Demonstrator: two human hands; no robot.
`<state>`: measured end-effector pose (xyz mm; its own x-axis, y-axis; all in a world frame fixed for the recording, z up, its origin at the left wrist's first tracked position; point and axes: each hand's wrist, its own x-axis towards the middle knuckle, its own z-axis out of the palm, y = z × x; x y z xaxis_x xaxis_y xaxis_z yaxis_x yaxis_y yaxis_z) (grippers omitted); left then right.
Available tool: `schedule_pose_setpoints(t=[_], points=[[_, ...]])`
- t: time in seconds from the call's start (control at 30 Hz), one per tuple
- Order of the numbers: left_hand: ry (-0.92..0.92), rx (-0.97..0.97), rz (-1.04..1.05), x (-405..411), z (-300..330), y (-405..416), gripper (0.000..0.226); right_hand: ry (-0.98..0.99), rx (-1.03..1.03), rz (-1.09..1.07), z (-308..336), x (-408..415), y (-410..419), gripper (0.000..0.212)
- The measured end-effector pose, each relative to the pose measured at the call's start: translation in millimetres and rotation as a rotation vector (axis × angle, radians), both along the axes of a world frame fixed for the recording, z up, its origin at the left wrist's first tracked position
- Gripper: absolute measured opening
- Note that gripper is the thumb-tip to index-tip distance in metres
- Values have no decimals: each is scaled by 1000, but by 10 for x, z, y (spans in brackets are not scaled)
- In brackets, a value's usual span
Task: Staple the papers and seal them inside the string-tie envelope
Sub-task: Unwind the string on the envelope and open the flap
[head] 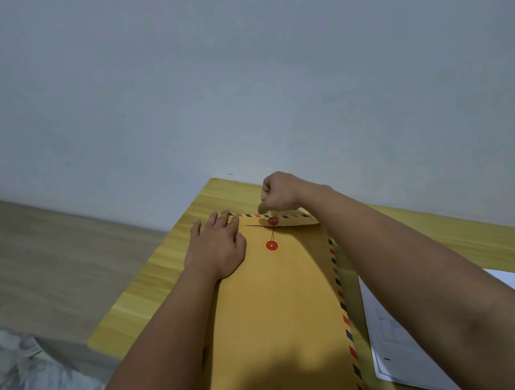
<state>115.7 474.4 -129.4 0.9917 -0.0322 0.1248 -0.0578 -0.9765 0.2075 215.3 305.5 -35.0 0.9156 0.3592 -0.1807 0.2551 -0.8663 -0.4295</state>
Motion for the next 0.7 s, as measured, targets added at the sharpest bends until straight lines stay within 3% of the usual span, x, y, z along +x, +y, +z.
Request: schedule_pose_setpoints(t=[0.13,0.23,0.37,0.7], points=[[-1,-5,4,3,0,-2,58,-70,-382,47,104,30,-15,46],[-1,-2,1,-5,4,-2,59,-144,-509,76,145,49,-3,33],[-5,-10,4,-9,0,-8,58,-266,-470,101,77,83,28,14],[6,-10,1,-9,-5,2,58,-484,-267,69,-267,40,6,17]])
